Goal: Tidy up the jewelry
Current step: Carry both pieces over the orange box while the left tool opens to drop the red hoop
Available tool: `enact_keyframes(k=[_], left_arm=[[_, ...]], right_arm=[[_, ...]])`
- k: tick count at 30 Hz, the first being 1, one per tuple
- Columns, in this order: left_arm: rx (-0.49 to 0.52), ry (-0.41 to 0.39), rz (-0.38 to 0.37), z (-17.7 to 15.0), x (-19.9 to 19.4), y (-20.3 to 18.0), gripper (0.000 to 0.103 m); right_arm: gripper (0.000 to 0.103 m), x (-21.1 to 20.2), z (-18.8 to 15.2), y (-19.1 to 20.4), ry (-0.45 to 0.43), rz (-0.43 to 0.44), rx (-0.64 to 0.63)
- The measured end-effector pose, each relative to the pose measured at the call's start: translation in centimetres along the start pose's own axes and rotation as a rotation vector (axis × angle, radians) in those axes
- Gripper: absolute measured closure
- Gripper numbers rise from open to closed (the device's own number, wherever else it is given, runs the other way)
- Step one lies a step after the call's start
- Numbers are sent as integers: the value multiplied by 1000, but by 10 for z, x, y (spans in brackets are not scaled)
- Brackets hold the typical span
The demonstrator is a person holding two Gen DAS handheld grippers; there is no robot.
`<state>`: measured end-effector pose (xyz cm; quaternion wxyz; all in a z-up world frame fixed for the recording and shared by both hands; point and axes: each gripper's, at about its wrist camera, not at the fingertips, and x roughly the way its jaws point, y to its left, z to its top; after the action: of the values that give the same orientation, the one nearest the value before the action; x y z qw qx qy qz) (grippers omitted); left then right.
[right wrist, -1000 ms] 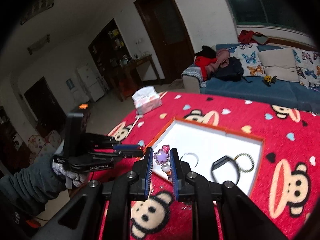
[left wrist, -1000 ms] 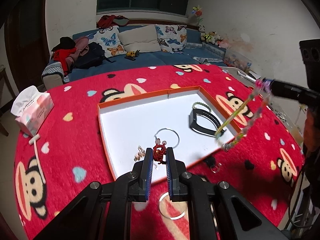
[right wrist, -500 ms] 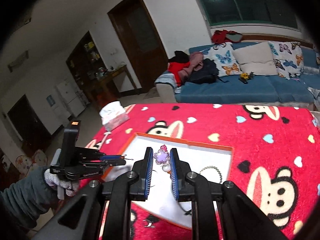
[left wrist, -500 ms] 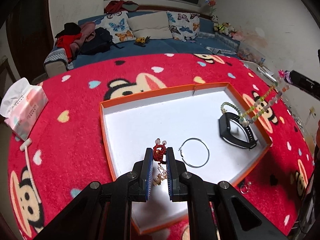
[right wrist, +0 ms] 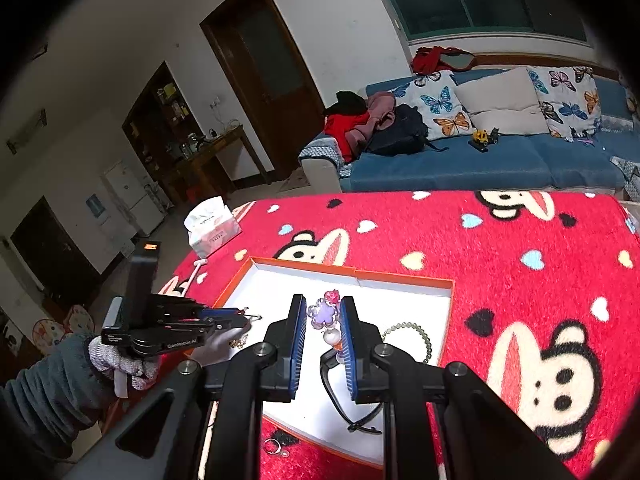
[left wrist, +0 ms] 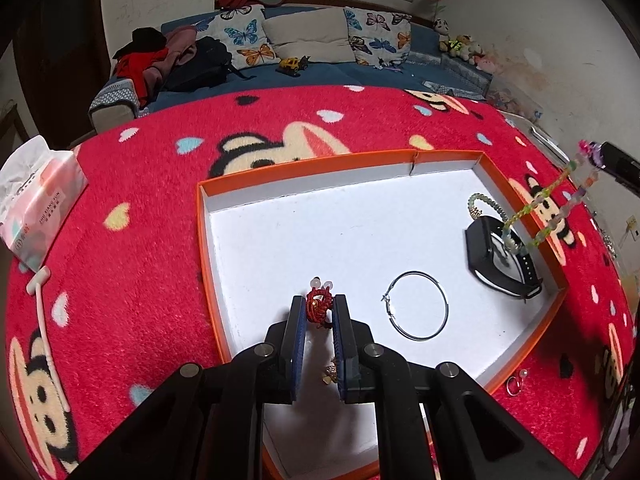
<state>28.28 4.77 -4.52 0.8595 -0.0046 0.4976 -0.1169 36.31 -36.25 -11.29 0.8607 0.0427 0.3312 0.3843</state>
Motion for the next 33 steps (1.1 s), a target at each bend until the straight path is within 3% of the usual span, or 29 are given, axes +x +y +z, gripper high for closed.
enact_keyframes(k=[12,19,26,28,31,33], left_arm=[[-18,24,-6,0,9,4,88],[-28,23,-16,0,11,7,87],[-20,23,-10,2,11,5,86],[-19,22,-13,1,11,5,84],[-14,15,-12,2,11,3,62],[-1,7,-5,1,10,0,57]], right_arm=[[83,11,33,12,-49,14,-36],[84,35,34,1,-33,2,-2],[83,62,26,-16,38,-82,1],[83,67,22,-21,60,-103,2],[84,73,14,-26,95,-164,-21],[83,77,10,-29,114,-198,-32]])
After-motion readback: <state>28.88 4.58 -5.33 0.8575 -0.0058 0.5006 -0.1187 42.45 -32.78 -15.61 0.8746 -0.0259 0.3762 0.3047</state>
